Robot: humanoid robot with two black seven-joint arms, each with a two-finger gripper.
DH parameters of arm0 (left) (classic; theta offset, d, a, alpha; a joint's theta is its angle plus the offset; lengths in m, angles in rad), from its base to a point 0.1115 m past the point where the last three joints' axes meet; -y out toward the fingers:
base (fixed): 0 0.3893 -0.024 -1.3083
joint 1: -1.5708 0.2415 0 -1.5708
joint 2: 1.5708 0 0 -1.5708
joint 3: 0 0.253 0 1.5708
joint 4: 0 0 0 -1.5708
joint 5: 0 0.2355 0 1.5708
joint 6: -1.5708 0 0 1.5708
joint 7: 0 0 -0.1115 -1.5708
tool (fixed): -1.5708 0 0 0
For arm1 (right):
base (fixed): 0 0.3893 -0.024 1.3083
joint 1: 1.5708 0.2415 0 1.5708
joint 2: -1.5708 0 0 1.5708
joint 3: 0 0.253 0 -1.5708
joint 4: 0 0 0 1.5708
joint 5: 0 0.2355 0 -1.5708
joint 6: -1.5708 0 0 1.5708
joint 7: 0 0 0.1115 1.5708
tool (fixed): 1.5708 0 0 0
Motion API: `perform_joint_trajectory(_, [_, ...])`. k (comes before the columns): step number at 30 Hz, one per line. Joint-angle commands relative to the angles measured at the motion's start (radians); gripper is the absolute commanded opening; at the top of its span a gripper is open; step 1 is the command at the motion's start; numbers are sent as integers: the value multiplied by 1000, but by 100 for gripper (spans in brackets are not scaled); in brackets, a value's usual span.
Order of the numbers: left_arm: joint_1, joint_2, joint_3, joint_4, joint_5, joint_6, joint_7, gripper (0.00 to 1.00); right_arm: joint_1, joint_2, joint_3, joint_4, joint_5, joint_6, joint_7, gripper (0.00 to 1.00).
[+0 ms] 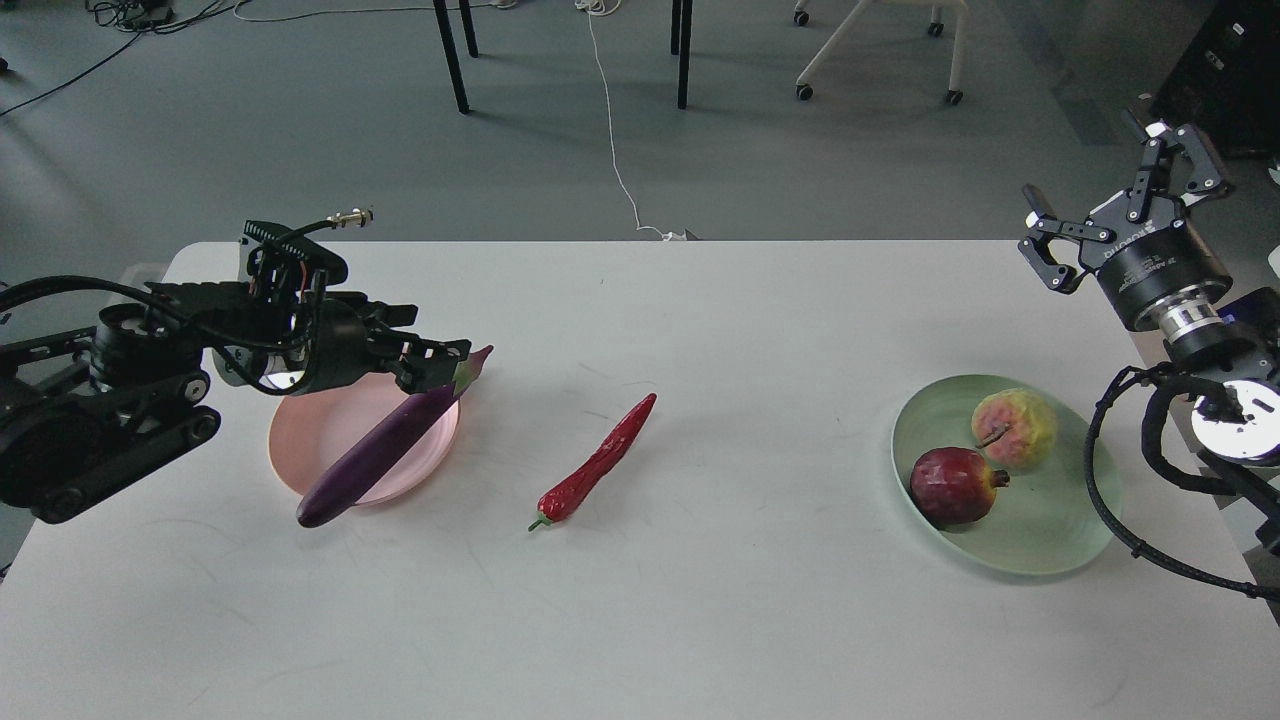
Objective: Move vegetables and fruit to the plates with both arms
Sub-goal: 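Release the eggplant and grasp the red chili pepper with the left hand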
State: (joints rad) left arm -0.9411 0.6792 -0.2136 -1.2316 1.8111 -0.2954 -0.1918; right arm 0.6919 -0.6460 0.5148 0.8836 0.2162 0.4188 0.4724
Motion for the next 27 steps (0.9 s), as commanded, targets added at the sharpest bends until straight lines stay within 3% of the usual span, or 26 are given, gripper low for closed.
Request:
perform_joint_trajectory(1, [-24,-75,8,-46,39,-22,5,76,0,2,-1,0,0,0,0,99])
perform_joint_trajectory(7, [-13,-213,94,-48,195,-22,5,74,0,2,-2,0,-8,0,0,99])
perform_joint_trajectory(17, [56,-268,146,-23,277,-22,11,68,0,0,-1,0,-14,0,0,99])
perform_joint_trajectory(24, [79,-251,145,-6,289,-21,6,44,0,2,-1,1,-15,0,0,99])
perform_joint_trajectory(27, [88,-245,140,-5,289,-21,5,25,1,2,-2,3,-15,0,0,99])
